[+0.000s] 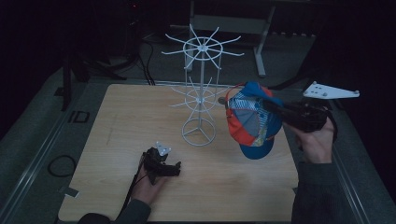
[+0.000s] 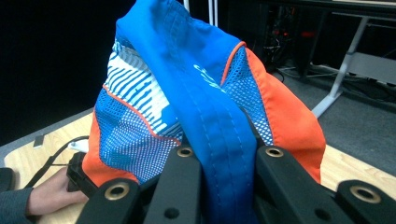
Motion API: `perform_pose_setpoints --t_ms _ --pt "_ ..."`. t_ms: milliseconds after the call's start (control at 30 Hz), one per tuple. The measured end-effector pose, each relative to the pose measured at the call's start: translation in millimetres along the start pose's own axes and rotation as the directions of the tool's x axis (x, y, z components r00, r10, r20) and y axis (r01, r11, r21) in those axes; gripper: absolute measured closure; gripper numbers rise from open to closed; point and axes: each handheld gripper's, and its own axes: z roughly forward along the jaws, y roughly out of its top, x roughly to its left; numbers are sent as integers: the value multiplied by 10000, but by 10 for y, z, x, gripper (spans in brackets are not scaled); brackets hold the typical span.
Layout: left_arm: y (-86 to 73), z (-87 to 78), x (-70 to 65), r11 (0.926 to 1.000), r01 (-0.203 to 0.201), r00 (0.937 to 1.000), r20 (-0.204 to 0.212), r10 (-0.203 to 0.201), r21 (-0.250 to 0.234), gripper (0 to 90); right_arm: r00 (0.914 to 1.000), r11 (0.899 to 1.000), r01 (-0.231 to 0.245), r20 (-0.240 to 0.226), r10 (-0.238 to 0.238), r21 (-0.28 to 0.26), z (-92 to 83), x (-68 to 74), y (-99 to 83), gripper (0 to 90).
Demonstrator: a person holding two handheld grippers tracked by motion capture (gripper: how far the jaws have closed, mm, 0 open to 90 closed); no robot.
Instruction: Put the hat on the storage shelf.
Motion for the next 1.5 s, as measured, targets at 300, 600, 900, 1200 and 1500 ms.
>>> perform_pose_setpoints --t_ms 300,600,900,1200,1500 --pt "0 0 0 10000 1 10000 0 -1 -3 26 9999 9995 -81 110 84 -300 -39 -31 73 842" --pt "0 -1 1 10000 -17 10000 -1 17 11 26 9995 9975 -191 225 207 -676 -65 -65 147 843" --pt "0 0 1 10000 -27 10000 -13 27 2 26 9987 9940 -338 356 376 -1036 -118 -103 221 842" --pt "0 0 1 10000 -22 10000 -19 22 -1 26 9978 9893 -460 404 521 -1385 -151 -129 286 842" --pt "0 0 1 10000 -25 10000 -11 25 2 26 9984 9867 -369 361 431 -1582 -174 -134 375 842"
